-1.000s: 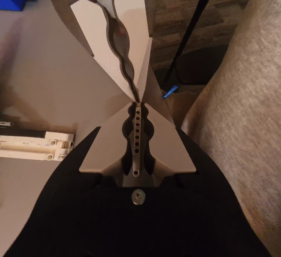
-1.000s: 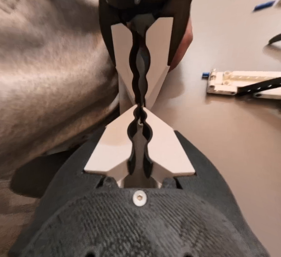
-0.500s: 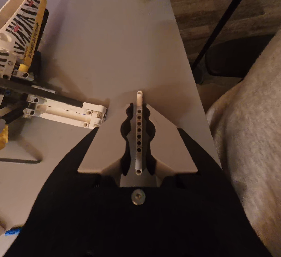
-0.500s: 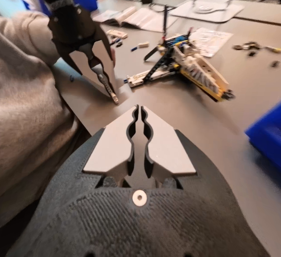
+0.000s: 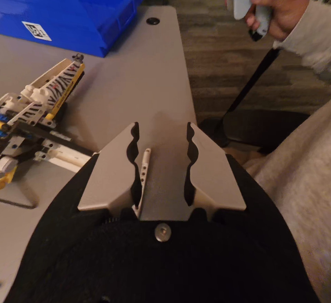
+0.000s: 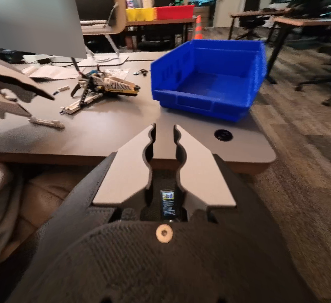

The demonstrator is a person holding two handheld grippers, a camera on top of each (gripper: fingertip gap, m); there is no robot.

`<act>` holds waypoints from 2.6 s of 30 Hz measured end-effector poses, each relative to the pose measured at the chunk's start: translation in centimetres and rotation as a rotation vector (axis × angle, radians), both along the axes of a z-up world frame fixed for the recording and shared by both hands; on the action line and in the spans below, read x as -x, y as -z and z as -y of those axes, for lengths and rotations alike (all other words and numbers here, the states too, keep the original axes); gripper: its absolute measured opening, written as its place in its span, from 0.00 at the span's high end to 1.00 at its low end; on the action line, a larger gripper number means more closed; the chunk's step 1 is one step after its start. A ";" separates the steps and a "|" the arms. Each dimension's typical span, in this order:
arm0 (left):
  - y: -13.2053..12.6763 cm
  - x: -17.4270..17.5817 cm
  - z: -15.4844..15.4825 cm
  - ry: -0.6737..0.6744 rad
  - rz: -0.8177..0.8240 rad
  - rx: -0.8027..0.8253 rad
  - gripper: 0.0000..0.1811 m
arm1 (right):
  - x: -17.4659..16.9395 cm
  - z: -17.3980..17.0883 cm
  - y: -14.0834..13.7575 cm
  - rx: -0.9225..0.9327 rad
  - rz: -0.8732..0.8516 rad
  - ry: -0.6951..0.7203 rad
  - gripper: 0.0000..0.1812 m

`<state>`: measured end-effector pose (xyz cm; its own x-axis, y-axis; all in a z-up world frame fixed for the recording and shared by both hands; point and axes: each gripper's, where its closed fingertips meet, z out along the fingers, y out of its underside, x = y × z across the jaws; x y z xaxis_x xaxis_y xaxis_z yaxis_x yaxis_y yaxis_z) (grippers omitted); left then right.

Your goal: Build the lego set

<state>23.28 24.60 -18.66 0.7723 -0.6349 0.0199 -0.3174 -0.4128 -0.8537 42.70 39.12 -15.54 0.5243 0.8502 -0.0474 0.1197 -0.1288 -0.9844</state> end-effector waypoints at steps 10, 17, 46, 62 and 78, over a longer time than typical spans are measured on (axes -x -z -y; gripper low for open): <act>1.1 -5.5 -0.2 -0.041 0.001 0.022 0.72 | -7.3 1.3 8.9 0.100 -0.055 0.191 0.86; 4.3 -8.2 -3.1 -0.006 -0.254 0.076 0.72 | -8.9 2.9 18.5 0.318 -0.100 0.246 0.78; 6.2 -0.3 -13.6 -0.254 -0.146 0.270 0.81 | -0.8 -22.3 77.7 0.470 0.578 0.525 0.85; 6.2 -1.9 -13.6 -0.213 -0.198 0.272 0.81 | -1.1 -21.4 76.3 0.608 0.433 0.477 0.98; -0.2 -8.6 -7.6 -0.071 0.395 0.225 0.77 | -3.3 -3.6 15.1 -0.094 -0.091 0.207 0.98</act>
<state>31.85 32.25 -18.43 0.7193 -0.5269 0.4528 0.0497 -0.6110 -0.7901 46.05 42.73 -30.64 0.6850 0.7280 -0.0282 0.0107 -0.0487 -0.9988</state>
